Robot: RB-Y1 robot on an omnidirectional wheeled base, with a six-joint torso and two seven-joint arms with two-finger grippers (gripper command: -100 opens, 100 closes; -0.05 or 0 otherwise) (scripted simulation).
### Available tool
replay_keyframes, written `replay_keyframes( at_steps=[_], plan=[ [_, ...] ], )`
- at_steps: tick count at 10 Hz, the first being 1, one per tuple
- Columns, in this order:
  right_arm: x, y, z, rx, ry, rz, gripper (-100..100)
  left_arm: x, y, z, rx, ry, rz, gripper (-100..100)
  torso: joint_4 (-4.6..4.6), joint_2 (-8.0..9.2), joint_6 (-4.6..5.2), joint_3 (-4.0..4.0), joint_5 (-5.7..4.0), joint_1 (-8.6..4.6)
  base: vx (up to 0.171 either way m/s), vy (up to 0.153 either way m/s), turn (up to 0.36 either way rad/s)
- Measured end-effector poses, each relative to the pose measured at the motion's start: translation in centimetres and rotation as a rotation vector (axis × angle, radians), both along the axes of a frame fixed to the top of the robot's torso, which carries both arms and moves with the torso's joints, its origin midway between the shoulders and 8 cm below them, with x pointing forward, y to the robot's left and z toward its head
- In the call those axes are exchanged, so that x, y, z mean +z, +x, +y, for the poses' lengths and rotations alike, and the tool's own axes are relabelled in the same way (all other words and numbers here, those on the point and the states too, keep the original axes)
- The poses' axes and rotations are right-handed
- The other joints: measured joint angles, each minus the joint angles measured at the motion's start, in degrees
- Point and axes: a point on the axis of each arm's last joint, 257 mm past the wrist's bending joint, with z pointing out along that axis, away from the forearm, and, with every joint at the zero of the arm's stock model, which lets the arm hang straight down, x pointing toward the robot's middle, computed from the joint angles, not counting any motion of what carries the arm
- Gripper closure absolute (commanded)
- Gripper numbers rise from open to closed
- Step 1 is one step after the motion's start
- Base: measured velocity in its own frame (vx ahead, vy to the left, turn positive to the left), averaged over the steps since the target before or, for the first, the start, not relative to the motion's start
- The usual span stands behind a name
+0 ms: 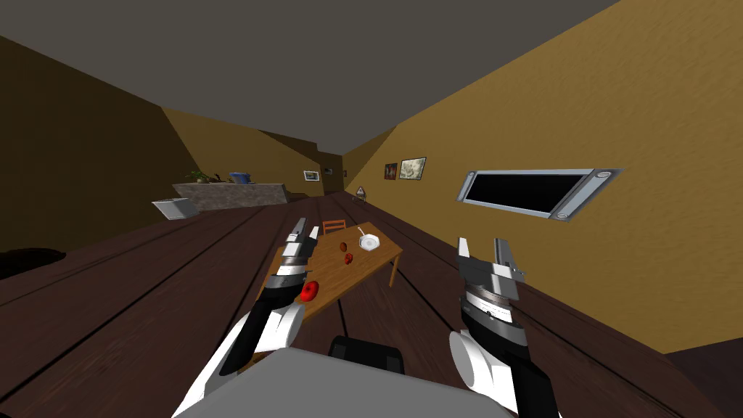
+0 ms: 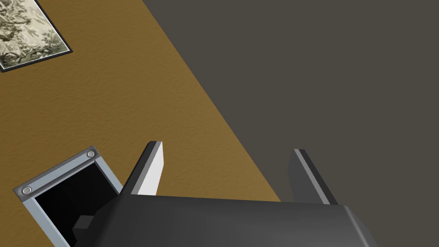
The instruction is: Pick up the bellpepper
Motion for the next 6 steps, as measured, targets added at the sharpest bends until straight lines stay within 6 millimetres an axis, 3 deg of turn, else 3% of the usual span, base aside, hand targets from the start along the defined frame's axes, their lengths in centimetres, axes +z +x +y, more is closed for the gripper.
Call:
replay_keyframes(
  at_steps=[3,6],
  plan=[
    [0.0,0.0,0.0,0.000,0.000,0.000,0,-2.4,0.9,1.0,0.004,0.039,0.087,-100,-0.01,-0.03,0.01,-0.02,-0.05,-0.25,0.007,-0.070,-0.024],
    [0.0,0.0,0.0,0.000,0.000,0.000,0,-6.2,1.9,3.3,0.032,0.055,0.209,-100,-0.01,-0.03,0.00,-0.02,-0.07,-0.32,0.008,-0.088,-0.019]
  ],
)
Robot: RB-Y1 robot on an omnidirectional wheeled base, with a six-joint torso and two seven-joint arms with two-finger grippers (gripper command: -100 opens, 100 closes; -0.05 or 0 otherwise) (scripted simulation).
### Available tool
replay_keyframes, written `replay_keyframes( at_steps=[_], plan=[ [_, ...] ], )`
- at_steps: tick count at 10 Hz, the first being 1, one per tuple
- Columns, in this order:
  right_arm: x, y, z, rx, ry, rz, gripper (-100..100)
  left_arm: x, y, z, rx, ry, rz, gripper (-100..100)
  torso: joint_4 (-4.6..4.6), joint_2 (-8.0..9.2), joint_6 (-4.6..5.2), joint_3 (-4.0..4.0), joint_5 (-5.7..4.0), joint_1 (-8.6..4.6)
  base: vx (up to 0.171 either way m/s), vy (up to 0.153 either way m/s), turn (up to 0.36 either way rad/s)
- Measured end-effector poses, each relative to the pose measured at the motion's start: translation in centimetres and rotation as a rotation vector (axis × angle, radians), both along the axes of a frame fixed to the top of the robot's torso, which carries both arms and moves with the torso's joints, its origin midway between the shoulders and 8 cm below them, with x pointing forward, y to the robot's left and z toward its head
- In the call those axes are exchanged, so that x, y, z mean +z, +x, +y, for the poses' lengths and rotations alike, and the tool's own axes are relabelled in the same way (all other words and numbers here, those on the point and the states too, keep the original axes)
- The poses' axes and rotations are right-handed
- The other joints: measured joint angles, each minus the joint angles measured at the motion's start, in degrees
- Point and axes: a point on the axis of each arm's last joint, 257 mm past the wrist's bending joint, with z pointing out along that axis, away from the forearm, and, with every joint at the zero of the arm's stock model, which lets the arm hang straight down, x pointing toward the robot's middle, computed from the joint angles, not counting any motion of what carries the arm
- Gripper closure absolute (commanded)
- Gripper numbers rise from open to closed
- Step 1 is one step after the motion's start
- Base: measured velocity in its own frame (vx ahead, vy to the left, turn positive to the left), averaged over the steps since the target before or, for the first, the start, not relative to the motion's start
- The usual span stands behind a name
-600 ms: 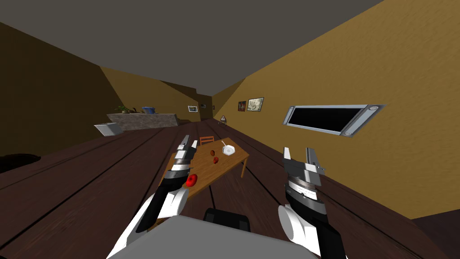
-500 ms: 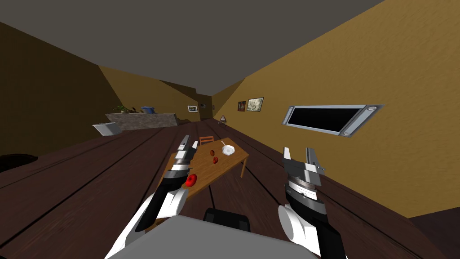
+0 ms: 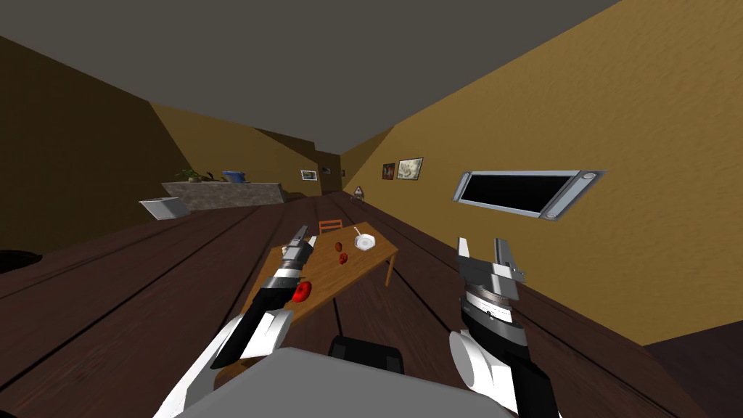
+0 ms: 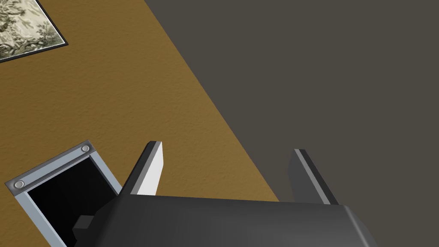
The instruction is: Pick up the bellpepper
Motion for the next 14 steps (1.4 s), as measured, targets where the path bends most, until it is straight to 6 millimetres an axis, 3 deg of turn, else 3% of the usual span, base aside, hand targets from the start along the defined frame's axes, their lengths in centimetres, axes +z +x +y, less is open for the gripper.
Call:
replay_keyframes(
  at_steps=[3,4,9,11,14],
  plan=[
    [0.0,0.0,0.0,0.000,0.000,0.000,0,-4.9,1.1,4.8,0.061,-0.012,0.146,-100,-0.01,-0.05,0.00,-0.03,0.00,0.02,0.020,-0.097,-0.017],
    [0.0,0.0,0.0,0.000,0.000,0.000,0,-7.6,0.9,6.4,0.088,-0.029,0.202,-100,-0.02,-0.06,0.00,-0.04,0.00,-0.05,0.021,-0.074,0.004],
    [0.0,0.0,0.0,0.000,0.000,0.000,0,-11.5,0.1,10.4,0.158,-0.077,0.330,-100,-0.01,-0.05,0.00,-0.02,0.03,0.14,0.023,-0.052,-0.009],
    [0.0,0.0,0.0,0.000,0.000,0.000,0,-13.9,-0.4,13.7,0.206,-0.114,0.397,-100,-0.03,-0.17,0.00,-0.10,0.00,-0.03,0.049,-0.094,-0.007],
    [0.0,0.0,0.0,0.000,0.000,0.000,0,-17.1,-1.1,16.6,0.259,-0.168,0.475,-100,-0.02,-0.12,0.00,-0.07,0.03,0.17,0.040,-0.054,-0.010]
  ],
)
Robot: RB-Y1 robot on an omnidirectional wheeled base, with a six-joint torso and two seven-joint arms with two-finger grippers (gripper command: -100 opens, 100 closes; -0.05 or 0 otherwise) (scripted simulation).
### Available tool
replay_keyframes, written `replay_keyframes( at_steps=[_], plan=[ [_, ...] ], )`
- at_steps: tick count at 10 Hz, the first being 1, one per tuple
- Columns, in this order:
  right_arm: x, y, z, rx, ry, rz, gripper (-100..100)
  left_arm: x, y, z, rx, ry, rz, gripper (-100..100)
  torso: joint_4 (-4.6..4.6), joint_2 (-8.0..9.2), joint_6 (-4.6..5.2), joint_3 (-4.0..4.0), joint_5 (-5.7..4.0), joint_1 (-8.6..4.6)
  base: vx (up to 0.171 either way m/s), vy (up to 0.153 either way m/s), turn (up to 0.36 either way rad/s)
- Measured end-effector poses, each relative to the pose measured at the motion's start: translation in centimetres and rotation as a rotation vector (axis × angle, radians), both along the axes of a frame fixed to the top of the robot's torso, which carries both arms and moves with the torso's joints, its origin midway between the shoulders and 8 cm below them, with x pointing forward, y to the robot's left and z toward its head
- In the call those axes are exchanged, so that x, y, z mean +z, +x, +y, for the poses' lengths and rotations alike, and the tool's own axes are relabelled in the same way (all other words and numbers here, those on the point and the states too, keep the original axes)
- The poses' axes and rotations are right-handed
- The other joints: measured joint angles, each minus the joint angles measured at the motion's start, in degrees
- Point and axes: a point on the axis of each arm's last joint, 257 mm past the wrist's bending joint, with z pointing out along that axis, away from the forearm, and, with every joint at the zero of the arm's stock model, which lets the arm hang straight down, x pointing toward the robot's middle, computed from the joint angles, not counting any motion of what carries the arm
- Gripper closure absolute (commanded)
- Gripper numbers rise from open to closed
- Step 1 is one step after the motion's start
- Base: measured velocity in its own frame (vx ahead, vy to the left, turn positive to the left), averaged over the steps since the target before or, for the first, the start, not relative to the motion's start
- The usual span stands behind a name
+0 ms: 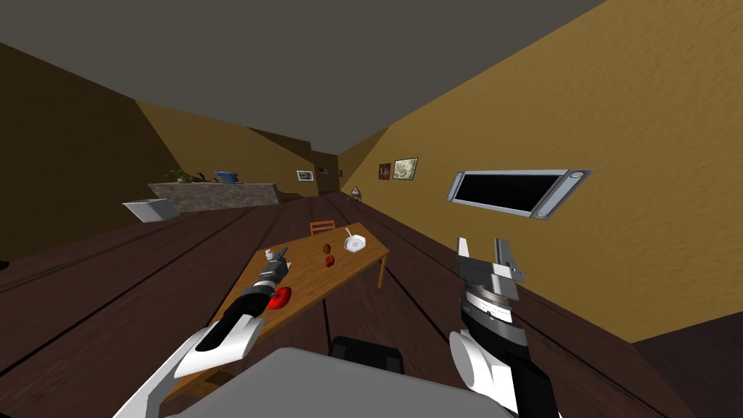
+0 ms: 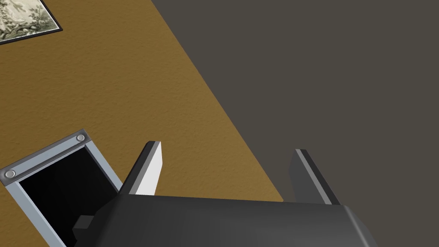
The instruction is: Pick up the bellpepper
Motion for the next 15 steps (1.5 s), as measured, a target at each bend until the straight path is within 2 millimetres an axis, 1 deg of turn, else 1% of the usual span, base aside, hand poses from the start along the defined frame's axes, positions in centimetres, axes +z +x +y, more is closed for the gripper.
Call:
replay_keyframes(
  at_steps=[1,2,3,4,5,7,9,10,12,13,15],
  plan=[
    [0.0,0.0,0.0,0.000,0.000,0.000,0,-1.0,-0.5,1.0,0.025,-0.020,0.027,-100,0.00,0.00,0.00,0.00,-0.01,-0.08,0.076,-0.118,-0.015],
    [0.0,0.0,0.0,0.000,0.000,0.000,0,-2.2,-1.1,2.6,0.060,-0.047,0.056,-100,-0.02,-0.10,0.00,-0.05,-0.04,-0.23,0.063,-0.081,0.008],
    [0.0,0.0,0.0,0.000,0.000,0.000,0,-3.1,-1.4,3.4,0.082,-0.068,0.077,-100,-0.02,-0.09,0.00,-0.05,-0.04,-0.14,0.059,-0.060,-0.015],
    [0.0,0.0,0.0,0.000,0.000,0.000,0,-4.4,-2.0,4.8,0.112,-0.094,0.105,-100,-0.02,-0.09,0.00,-0.05,-0.01,-0.06,0.041,-0.044,-0.005],
    [0.0,0.0,0.0,0.000,0.000,0.000,0,-5.0,-2.4,5.6,0.131,-0.112,0.122,-100,-0.01,-0.03,0.00,-0.02,-0.01,0.00,0.049,-0.047,-0.011],
    [0.0,0.0,0.0,0.000,0.000,0.000,0,-7.2,-3.6,8.5,0.199,-0.175,0.163,-100,-0.03,-0.19,0.01,-0.10,-0.01,-0.08,0.089,-0.075,-0.009],
    [0.0,0.0,0.0,0.000,0.000,0.000,0,-8.8,-5.1,10.0,0.253,-0.230,0.197,-100,-0.03,-0.13,0.00,-0.07,-0.03,-0.14,0.091,-0.088,-0.009],
    [0.0,0.0,0.0,0.000,0.000,0.000,0,-9.9,-6.1,11.4,0.293,-0.272,0.214,-100,-0.05,-0.23,0.00,-0.13,-0.04,-0.15,0.082,-0.058,0.002],
    [0.0,0.0,0.0,0.000,0.000,0.000,0,-12.1,-7.1,12.8,0.349,-0.334,0.243,-100,-0.04,-0.16,0.01,-0.09,-0.01,-0.06,0.065,-0.053,-0.005],
    [0.0,0.0,0.0,0.000,0.000,0.000,0,-12.6,-7.7,13.1,0.368,-0.356,0.254,-100,-0.02,-0.08,-0.01,-0.05,-0.01,-0.01,0.068,-0.047,-0.004],
    [0.0,0.0,0.0,0.000,0.000,0.000,0,-14.3,-9.7,14.7,0.437,-0.438,0.276,-100,-0.04,-0.21,0.00,-0.12,-0.01,-0.03,0.095,-0.058,0.000]
  ],
)
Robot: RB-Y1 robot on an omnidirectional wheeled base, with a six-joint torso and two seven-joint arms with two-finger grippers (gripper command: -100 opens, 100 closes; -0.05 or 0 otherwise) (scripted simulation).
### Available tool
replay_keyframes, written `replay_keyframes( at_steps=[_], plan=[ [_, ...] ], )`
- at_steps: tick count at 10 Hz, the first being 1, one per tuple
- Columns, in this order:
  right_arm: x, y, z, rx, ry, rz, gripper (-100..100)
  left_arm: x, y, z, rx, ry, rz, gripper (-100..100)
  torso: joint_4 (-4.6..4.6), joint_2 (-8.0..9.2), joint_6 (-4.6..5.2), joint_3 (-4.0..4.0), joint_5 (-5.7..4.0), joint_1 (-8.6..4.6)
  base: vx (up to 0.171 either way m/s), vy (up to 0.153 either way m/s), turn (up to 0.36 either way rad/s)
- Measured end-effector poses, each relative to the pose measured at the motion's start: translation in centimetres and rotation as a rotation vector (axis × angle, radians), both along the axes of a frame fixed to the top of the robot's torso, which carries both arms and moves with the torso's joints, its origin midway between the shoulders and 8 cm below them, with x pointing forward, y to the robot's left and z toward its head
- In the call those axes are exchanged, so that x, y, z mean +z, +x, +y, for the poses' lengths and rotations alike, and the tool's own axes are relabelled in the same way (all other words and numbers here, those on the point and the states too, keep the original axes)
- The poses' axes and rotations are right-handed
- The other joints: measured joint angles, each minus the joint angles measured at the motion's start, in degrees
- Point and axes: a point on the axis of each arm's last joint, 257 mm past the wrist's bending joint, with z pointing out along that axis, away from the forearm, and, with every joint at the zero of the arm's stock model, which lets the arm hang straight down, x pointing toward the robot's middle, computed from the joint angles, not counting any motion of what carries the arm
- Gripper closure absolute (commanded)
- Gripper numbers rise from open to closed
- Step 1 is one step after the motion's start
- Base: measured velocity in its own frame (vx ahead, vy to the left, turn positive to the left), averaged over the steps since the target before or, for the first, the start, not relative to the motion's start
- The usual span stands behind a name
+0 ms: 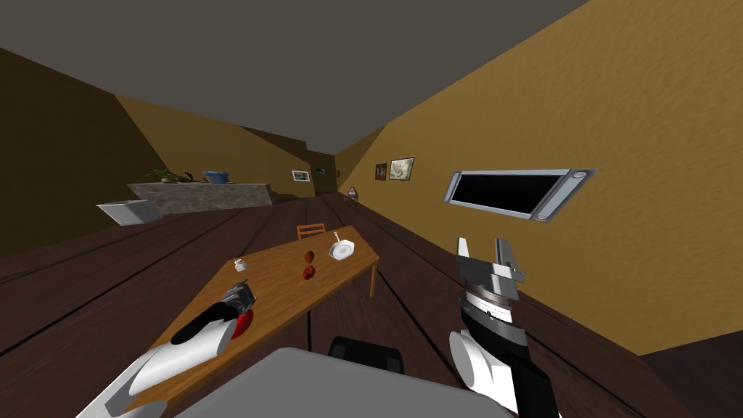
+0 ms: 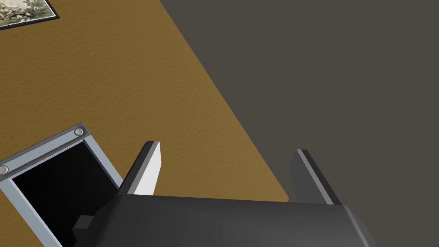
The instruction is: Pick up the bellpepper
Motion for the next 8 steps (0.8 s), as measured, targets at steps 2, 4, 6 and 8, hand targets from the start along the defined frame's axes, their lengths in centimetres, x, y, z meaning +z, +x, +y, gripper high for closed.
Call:
replay_keyframes(
  at_steps=[2,4,6,8],
  plan=[
    [0.0,0.0,0.0,0.000,0.000,0.000,0,-1.6,-1.2,0.6,0.057,-0.063,0.016,-100,0.00,0.01,0.00,0.00,0.00,0.00,0.102,-0.058,-0.003],
    [0.0,0.0,0.0,0.000,0.000,0.000,0,-4.0,-2.3,1.0,0.141,-0.159,0.025,-100,-0.03,-0.10,0.01,-0.06,-0.01,-0.08,0.112,-0.072,-0.001],
    [0.0,0.0,0.0,0.000,0.000,0.000,0,-5.3,-3.6,1.4,0.192,-0.222,0.033,-100,0.00,0.01,0.00,0.00,0.00,0.03,0.099,-0.045,0.000],
    [0.0,0.0,0.0,0.000,0.000,0.000,0,-6.8,-4.5,1.3,0.246,-0.290,0.037,-100,-0.01,0.00,0.01,-0.01,0.01,0.09,0.092,-0.033,0.000]
  ],
)
